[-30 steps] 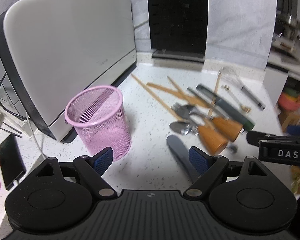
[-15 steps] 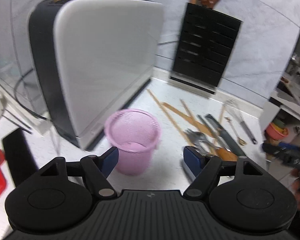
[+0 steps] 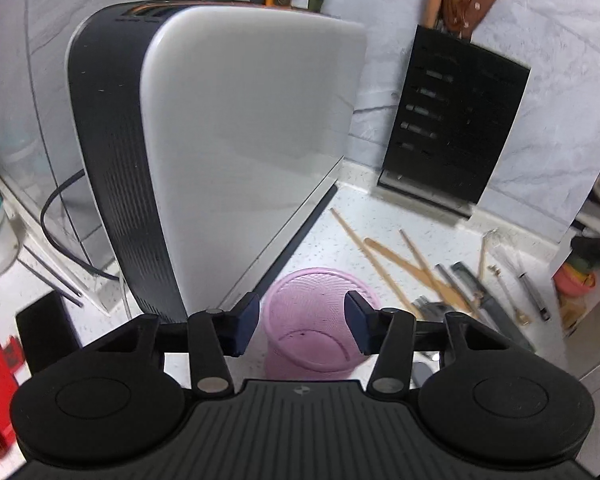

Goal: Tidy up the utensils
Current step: 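Move the left tool over the pink mesh cup and hold it there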

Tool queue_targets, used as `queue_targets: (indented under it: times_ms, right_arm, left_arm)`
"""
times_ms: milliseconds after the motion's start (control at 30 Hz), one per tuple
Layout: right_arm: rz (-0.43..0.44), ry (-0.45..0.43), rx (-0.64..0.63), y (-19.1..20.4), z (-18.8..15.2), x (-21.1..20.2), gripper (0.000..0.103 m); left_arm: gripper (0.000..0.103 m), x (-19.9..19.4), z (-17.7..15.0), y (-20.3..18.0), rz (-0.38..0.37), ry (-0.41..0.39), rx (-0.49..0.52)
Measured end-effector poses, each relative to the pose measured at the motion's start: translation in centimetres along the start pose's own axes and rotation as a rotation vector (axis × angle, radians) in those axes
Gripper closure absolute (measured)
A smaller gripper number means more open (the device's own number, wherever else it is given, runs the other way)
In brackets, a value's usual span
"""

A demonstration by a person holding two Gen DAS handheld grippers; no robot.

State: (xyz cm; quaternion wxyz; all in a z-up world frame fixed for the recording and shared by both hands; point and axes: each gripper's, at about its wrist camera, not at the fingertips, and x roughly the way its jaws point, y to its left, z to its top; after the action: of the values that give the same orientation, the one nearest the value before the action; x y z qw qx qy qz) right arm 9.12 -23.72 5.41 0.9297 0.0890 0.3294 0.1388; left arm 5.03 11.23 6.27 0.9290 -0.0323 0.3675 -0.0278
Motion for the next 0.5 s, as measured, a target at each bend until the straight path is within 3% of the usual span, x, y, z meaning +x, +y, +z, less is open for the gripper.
queue_targets:
  times_ms: [133,200,367,433,500]
  right_arm:
    - [0.023,-0.02,-0.039,-0.5,0.0,0.9,0.003]
    - [0.082,-0.047,-0.065,-0.9,-0.1,1.1,0.003]
    - [0.084,-0.1,-0.046,-2.5,-0.3,1.1,0.003]
    - [0.129,-0.144,-0.007,-3.5,-0.5,0.9,0.003]
    - [0.146,-0.165,0.008,-3.9,-0.7,0.8,0.003]
  left_arm:
    - [0.045,1.7,0.0,0.0,0.059,0.081,0.046]
    - [0.046,2.8,0.2,0.4,0.065,0.148,0.019]
    - [0.046,5.4,0.6,0.5,0.054,0.245,0.013]
    - [0.051,6.5,1.0,0.5,0.064,0.264,0.019]
    - [0.07,7.7,1.3,0.8,0.054,0.314,-0.008]
